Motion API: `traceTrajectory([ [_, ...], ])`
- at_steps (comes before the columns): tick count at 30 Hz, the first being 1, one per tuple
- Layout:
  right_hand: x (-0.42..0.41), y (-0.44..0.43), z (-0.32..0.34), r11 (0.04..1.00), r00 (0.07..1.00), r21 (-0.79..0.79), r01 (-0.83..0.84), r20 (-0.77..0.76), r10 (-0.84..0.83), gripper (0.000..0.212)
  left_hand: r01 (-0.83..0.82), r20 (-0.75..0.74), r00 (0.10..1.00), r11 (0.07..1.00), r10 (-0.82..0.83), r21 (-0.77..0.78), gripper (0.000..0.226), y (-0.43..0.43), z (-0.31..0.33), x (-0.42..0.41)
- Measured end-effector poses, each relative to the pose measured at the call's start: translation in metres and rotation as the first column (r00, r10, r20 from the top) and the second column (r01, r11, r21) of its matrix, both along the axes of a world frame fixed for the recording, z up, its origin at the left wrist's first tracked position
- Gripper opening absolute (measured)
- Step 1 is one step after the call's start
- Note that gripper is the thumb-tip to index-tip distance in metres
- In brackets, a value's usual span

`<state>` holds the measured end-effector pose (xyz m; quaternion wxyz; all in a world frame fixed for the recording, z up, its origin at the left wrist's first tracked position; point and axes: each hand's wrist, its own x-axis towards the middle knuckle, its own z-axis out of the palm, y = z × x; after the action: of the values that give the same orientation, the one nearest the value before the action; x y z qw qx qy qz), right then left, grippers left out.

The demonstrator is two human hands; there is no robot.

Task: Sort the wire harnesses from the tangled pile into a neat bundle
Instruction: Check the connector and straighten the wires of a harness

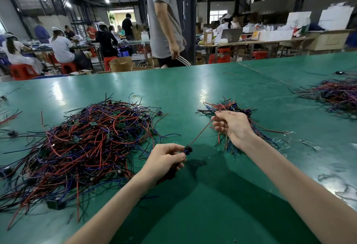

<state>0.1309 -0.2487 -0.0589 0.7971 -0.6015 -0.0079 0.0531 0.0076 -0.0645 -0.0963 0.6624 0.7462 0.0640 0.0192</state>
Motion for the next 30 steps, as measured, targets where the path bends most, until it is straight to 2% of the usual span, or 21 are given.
traceTrajectory([
  [4, 0.001, -0.001, 0.002, 0.999, 0.997, 0.036, 0.029, -0.076, -0.026, 0.015, 0.003, 0.006, 1.000, 1.000, -0.004, 0.026, 0.018, -0.001, -0.001, 0.001],
  [11, 0.001, -0.003, 0.006, 0.998, 0.993, 0.059, 0.037, -0.115, -0.030, 0.018, 0.016, 0.016, 1.000, 0.999, -0.017, 0.048, 0.017, -0.001, 0.000, 0.000],
  [17, 0.003, -0.010, 0.008, 0.965, 0.946, 0.239, -0.108, -0.274, 0.174, 0.020, 0.040, 0.020, 0.999, 0.997, -0.042, 0.062, 0.023, -0.002, 0.001, 0.000],
  [21, 0.002, -0.008, 0.009, 0.990, 0.970, 0.112, -0.085, -0.219, 0.108, 0.017, 0.159, 0.046, 0.985, 0.981, -0.165, 0.110, 0.043, -0.001, 0.003, -0.002],
  [24, 0.002, -0.005, 0.010, 0.997, 0.983, 0.047, -0.063, -0.172, 0.070, 0.018, 0.229, 0.032, 0.972, 0.970, -0.232, 0.081, 0.045, -0.001, 0.004, -0.004],
  [30, 0.002, -0.006, 0.007, 0.982, 0.955, 0.157, -0.104, -0.262, 0.143, 0.016, 0.339, 0.083, 0.936, 0.940, -0.341, 0.040, 0.045, -0.003, 0.011, -0.010],
])
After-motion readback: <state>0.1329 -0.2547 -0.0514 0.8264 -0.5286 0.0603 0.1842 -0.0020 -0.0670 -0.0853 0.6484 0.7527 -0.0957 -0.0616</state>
